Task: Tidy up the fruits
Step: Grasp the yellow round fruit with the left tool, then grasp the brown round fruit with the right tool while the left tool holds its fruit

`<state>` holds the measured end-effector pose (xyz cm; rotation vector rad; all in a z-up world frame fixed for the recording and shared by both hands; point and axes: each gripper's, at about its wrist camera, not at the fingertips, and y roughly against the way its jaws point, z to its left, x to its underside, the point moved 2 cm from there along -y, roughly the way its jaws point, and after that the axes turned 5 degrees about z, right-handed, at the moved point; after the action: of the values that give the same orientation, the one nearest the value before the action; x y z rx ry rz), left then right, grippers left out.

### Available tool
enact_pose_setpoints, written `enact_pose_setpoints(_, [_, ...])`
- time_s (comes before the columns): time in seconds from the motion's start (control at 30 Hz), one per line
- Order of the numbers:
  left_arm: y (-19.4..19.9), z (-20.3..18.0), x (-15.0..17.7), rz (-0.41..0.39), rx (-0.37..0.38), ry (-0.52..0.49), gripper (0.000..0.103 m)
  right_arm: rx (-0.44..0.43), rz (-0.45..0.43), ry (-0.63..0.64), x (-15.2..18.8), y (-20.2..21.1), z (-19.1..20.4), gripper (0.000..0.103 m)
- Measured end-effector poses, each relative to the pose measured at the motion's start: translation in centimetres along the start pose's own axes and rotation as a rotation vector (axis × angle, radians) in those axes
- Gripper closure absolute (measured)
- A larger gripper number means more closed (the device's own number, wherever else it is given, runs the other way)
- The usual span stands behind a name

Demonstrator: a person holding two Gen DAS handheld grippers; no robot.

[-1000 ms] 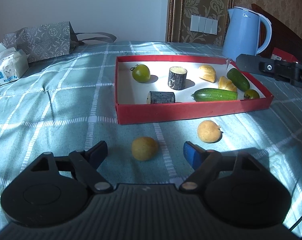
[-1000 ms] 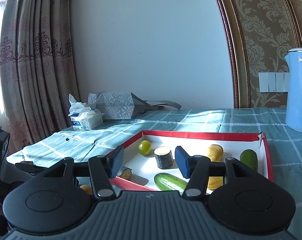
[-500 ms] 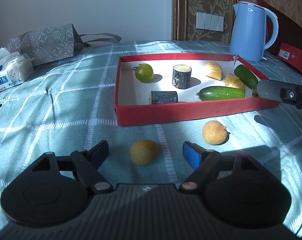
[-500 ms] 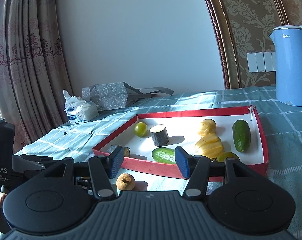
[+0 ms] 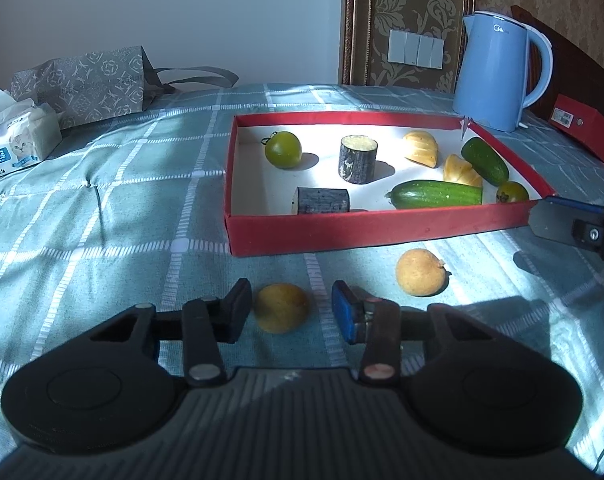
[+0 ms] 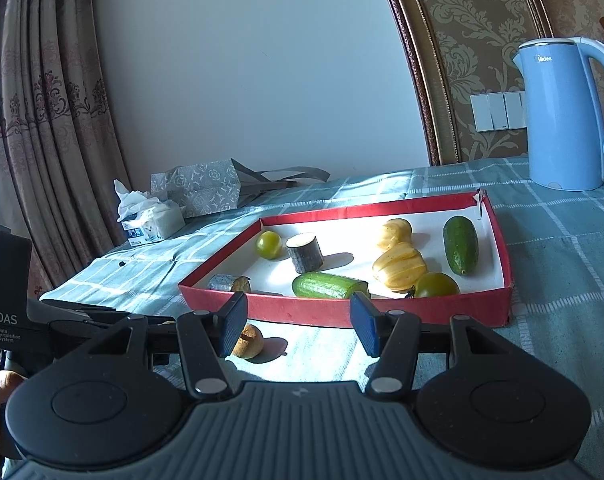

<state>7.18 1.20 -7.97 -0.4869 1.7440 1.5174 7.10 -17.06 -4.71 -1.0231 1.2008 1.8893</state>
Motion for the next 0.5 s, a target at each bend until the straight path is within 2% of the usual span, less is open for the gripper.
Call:
enact_pose_setpoints(0.23, [0.21,0.27,0.03,-0.003,-0.007,0.01,0.077,0.002,0.005,0.018,0.04,0.04,0.54,0.047])
enact_pose_setpoints(0.5, [0.4,0.39,0.05,-0.005,0.002,0.019,0.078,0.015,0.015,0.042,0.26,0.04,0.92,0.047])
